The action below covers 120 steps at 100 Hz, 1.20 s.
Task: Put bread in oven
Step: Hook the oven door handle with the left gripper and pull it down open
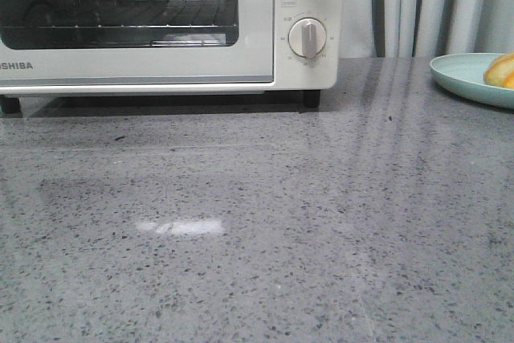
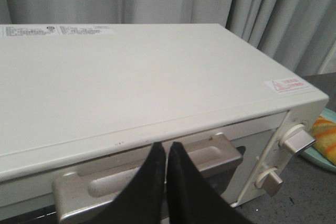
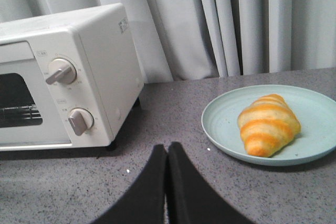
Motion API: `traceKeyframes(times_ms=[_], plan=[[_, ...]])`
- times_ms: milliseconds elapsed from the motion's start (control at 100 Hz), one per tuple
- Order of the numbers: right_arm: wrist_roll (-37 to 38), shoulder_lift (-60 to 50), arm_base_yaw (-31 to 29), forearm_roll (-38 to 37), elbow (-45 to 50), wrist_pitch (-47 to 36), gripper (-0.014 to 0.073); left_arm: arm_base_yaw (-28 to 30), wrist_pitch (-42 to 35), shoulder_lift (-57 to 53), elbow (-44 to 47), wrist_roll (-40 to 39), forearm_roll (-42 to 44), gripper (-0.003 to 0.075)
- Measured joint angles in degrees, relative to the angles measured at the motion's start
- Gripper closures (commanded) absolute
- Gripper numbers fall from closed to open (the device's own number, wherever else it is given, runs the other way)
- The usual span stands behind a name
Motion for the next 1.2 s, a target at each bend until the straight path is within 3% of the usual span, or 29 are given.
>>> traceKeyframes(times_ms=[610, 830, 1200], plan=[[0.0, 0.0, 0.0, -2.07, 0.0, 2.47, 0.0653, 0.0, -2.34, 7.31, -0.52, 1.33, 0.16, 0.0741], [0.0, 0.0, 0.0, -2.07, 0.0, 2.47, 0.0653, 0.0, 2.4, 3.6, 1.89, 1.38, 0.16, 0.0742], [0.0, 0.0, 0.0, -2.07, -0.93, 2.15, 0.0653, -0.12, 14.76, -7.11, 13.36, 1.47, 2.47, 0.0741]])
